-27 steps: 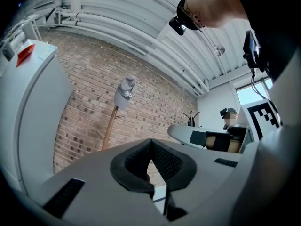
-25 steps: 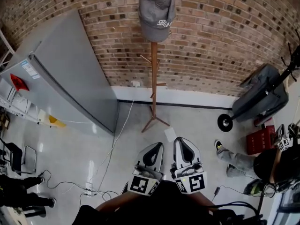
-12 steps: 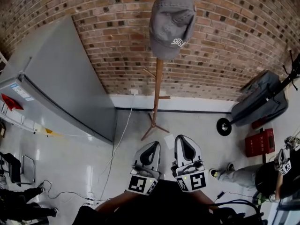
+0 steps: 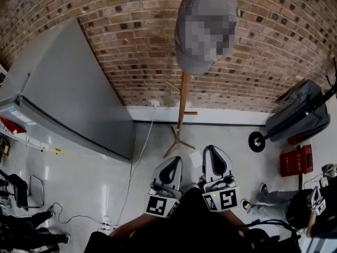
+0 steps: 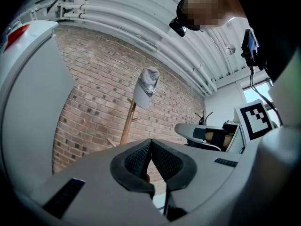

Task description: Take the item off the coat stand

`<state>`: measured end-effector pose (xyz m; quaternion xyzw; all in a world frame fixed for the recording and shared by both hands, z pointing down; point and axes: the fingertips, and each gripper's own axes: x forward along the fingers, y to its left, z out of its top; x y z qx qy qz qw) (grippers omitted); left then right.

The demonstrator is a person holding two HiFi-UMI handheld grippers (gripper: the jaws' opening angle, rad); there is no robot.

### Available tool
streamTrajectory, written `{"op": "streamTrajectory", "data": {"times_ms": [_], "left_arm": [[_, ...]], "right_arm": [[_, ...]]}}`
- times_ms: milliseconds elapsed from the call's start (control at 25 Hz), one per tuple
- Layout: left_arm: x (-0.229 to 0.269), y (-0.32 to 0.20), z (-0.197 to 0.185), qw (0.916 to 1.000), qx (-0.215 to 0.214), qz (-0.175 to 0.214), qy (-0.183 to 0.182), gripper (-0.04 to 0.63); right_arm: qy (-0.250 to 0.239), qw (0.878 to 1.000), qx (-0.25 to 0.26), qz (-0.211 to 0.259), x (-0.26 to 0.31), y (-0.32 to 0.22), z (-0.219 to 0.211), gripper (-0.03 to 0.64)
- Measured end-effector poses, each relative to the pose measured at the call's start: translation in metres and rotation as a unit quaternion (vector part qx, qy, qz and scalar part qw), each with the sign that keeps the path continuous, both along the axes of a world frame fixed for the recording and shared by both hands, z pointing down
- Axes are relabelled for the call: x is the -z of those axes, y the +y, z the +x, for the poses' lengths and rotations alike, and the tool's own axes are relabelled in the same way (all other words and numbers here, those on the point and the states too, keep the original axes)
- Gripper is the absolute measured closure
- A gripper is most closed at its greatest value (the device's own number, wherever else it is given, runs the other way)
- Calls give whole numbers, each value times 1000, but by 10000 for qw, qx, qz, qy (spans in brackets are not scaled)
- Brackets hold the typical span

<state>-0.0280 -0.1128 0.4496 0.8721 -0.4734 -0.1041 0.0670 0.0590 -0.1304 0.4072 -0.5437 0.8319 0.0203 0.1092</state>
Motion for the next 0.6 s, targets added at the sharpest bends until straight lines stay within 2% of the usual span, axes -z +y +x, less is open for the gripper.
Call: {"op": "streamTrajectory", "data": {"times_ms": [440,600], "left_arm": [[22,-42,14,9981,589,162,64,578],[18,-52,14,9974,703,123,57,579]], "right_arm": [[130,9984,516,203,41,-52,20,594],[70,9966,765,295,60,-65,18,520]]}}
